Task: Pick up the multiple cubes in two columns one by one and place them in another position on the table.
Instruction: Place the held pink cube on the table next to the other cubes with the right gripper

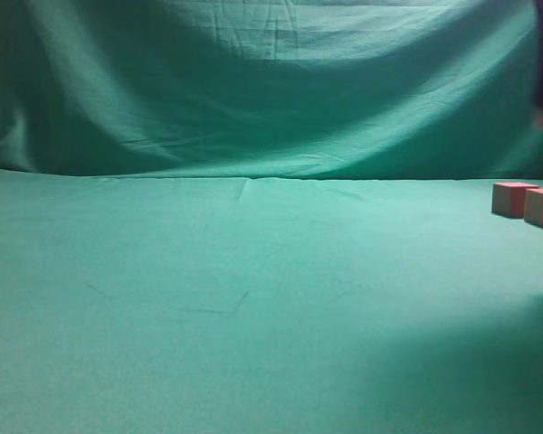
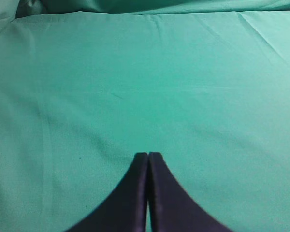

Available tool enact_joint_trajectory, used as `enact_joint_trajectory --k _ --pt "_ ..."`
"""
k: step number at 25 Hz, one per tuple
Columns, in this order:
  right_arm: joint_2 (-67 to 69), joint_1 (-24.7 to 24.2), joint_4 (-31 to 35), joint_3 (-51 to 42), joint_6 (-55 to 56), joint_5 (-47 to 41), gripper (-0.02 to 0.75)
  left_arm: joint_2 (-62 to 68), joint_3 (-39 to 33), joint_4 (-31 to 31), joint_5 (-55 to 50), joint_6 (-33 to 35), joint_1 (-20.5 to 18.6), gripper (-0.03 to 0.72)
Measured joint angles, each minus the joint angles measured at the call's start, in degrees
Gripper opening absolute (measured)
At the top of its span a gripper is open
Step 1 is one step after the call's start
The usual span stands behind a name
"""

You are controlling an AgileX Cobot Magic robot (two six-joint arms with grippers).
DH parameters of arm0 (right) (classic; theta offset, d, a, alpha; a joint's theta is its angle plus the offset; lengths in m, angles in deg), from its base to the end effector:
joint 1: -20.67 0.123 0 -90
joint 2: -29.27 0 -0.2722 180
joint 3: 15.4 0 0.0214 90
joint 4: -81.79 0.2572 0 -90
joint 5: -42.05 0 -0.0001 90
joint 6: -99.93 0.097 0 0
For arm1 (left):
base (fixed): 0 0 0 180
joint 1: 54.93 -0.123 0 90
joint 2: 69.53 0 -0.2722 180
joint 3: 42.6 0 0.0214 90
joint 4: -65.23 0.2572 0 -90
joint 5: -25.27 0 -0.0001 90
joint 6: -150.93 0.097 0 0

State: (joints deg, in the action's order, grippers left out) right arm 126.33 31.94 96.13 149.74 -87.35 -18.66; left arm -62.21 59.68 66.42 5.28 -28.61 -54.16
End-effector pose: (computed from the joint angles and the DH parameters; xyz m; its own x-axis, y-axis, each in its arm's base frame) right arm 0.2836 0.0779 0.2232 -0.9702 -0.1960 -0.1423 -0.2234 0.9511 0.2135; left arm 0.0781 -0.0004 0.1760 -0.2590 0.0310 -0.9654 0.0137 0.9995 0.0284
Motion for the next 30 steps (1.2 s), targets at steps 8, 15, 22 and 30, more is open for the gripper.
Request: enact_joint_trajectory --k 8,15,22,30 --pt "0.03 5.15 8.22 5.15 -13.53 -0.09 0.262 0.00 0.00 0.00 0.00 0.00 0.00 0.000" --pt "0.25 13.94 0.33 8.92 -17.80 5.13 0.262 0.00 0.00 0.00 0.00 0.00 0.00 0.000" --pt "5.85 15.66 -8.37 18.76 -16.92 2.08 0.262 0.00 0.00 0.00 0.00 0.00 0.00 0.000" --pt "16.67 15.66 -9.50 24.74 -16.67 0.38 0.262 0.00 0.00 0.00 0.00 0.00 0.00 0.000"
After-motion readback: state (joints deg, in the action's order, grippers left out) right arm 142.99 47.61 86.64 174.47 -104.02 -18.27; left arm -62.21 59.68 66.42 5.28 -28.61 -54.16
